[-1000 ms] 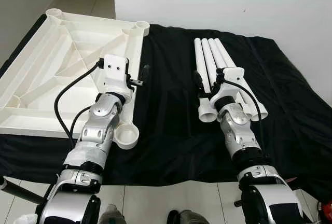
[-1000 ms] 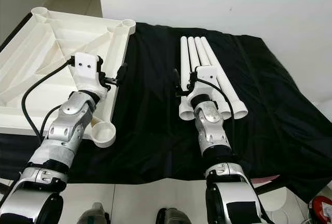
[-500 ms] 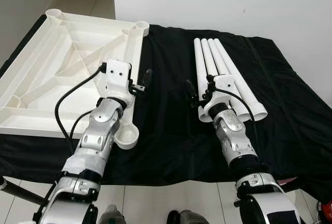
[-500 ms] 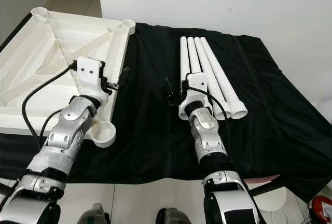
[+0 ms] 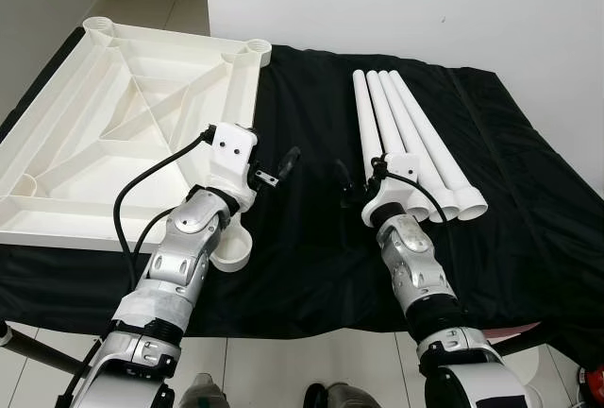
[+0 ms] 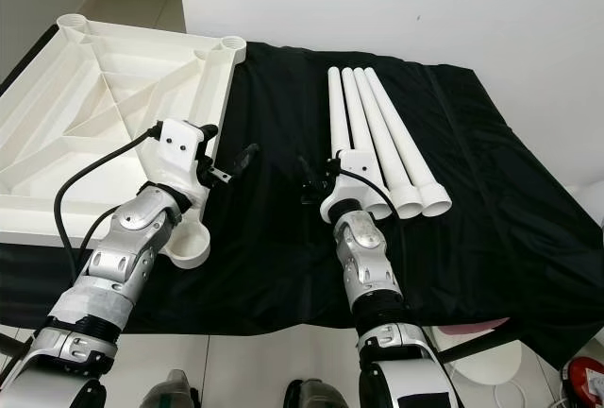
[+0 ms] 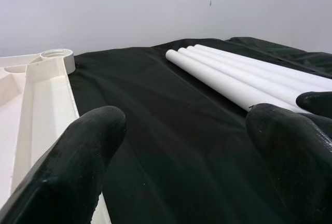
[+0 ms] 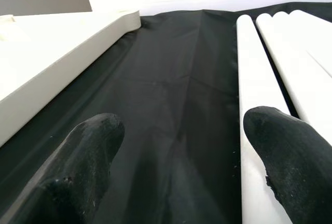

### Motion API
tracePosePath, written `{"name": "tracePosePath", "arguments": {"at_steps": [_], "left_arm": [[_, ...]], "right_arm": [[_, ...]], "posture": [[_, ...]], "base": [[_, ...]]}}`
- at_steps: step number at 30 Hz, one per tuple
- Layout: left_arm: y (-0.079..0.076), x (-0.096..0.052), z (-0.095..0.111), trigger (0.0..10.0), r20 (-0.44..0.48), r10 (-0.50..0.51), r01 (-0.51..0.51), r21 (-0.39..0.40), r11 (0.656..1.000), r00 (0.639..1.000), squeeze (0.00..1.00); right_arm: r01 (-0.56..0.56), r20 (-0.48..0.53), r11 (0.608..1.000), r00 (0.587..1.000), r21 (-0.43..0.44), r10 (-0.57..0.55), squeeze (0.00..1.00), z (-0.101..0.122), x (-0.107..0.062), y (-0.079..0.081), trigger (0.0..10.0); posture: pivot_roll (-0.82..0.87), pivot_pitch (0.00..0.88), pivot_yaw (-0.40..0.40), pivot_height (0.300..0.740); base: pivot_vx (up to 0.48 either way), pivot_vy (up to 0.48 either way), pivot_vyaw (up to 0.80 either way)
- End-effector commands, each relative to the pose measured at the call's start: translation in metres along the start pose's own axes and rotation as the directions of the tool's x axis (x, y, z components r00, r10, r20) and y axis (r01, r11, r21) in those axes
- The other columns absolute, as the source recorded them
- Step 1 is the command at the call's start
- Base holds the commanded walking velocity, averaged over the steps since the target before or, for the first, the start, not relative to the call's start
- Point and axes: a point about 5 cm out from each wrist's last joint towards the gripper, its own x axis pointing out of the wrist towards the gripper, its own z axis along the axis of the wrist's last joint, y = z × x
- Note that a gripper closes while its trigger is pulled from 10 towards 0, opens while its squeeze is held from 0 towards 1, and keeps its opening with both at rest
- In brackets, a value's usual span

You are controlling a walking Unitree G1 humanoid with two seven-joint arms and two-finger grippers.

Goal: Building children table

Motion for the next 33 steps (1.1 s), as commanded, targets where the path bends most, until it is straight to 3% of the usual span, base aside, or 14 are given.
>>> {"name": "tracePosePath", "arguments": {"at_steps": [1, 14, 33], "left_arm": [[-0.005, 0.003, -0.001, 10.0, -0.002, -0.014, 0.014, -0.003, 1.0, 1.0, 0.0], [-0.014, 0.012, -0.002, 10.0, -0.003, -0.082, 0.081, -0.053, 0.995, 0.997, 0.0], [-0.018, 0.013, 0.001, 10.0, 0.01, -0.079, 0.08, -0.073, 0.994, 0.997, 0.0]], "right_arm": [[0.034, -0.013, 0.999, 0.999, 0.005, -0.034, 0.0, -0.001, -0.001, -0.008, 10.0], [0.094, -0.014, 0.994, 0.995, -0.057, -0.095, 0.0, -0.002, -0.01, -0.015, 10.0], [0.097, -0.132, 0.995, 0.986, -0.012, -0.098, 0.0, -0.023, -0.037, -0.011, 10.0]], "posture": [[0.11, 0.0, -0.061, 0.74], [0.06, 0.0, -0.015, 0.74], [0.05, 0.0, -0.017, 0.74]], "base": [[0.0, 0.0, 0.0], [0.0, 0.0, 0.0], [0.0, 0.0, 0.0]]}}
